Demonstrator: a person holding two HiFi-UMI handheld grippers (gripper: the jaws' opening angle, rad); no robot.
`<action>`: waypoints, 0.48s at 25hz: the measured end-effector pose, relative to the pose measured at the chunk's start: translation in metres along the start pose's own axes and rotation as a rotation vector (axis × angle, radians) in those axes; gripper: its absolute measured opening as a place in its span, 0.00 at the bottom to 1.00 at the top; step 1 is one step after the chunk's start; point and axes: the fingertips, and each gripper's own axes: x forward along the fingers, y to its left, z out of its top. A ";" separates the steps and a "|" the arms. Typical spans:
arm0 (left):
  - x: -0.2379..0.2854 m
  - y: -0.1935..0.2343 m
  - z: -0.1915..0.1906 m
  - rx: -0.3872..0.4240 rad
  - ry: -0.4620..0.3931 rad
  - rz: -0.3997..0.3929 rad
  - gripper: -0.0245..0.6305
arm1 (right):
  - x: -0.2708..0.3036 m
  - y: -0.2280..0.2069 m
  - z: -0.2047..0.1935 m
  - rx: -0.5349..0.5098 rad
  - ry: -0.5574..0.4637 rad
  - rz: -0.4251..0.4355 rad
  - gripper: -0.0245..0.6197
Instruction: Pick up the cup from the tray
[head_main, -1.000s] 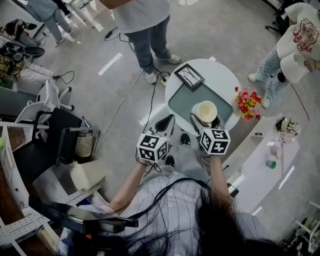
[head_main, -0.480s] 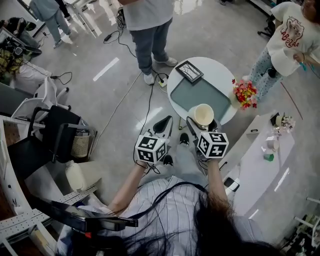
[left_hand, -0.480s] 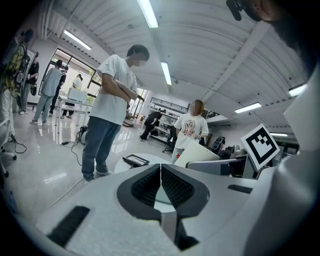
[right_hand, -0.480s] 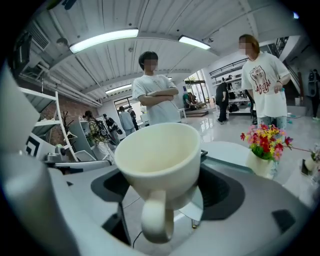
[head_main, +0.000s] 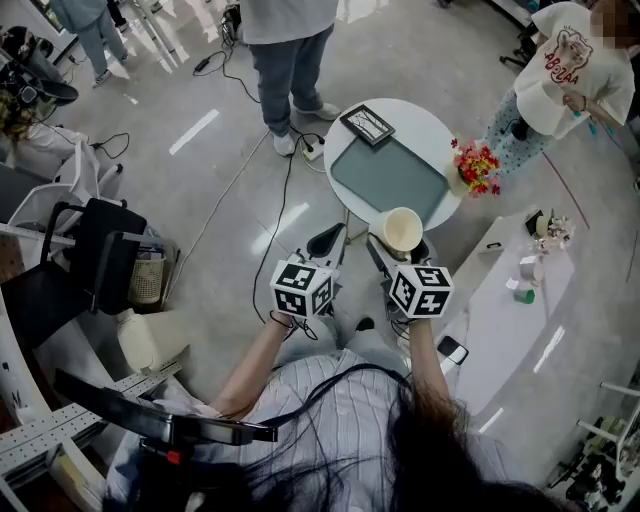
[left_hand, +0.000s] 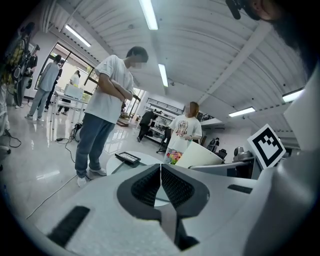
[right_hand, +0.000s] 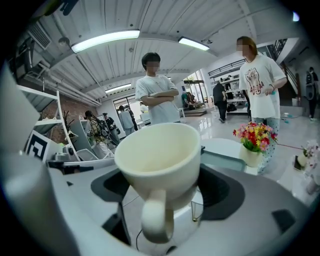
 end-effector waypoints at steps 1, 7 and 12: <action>0.000 -0.003 -0.002 -0.001 0.001 -0.002 0.06 | -0.003 -0.001 -0.002 0.001 0.001 0.000 0.66; -0.009 -0.027 -0.013 -0.007 0.002 0.002 0.06 | -0.028 0.001 -0.019 0.000 0.017 0.019 0.66; -0.015 -0.054 -0.019 -0.006 -0.022 0.016 0.06 | -0.057 0.003 -0.033 -0.015 0.017 0.051 0.66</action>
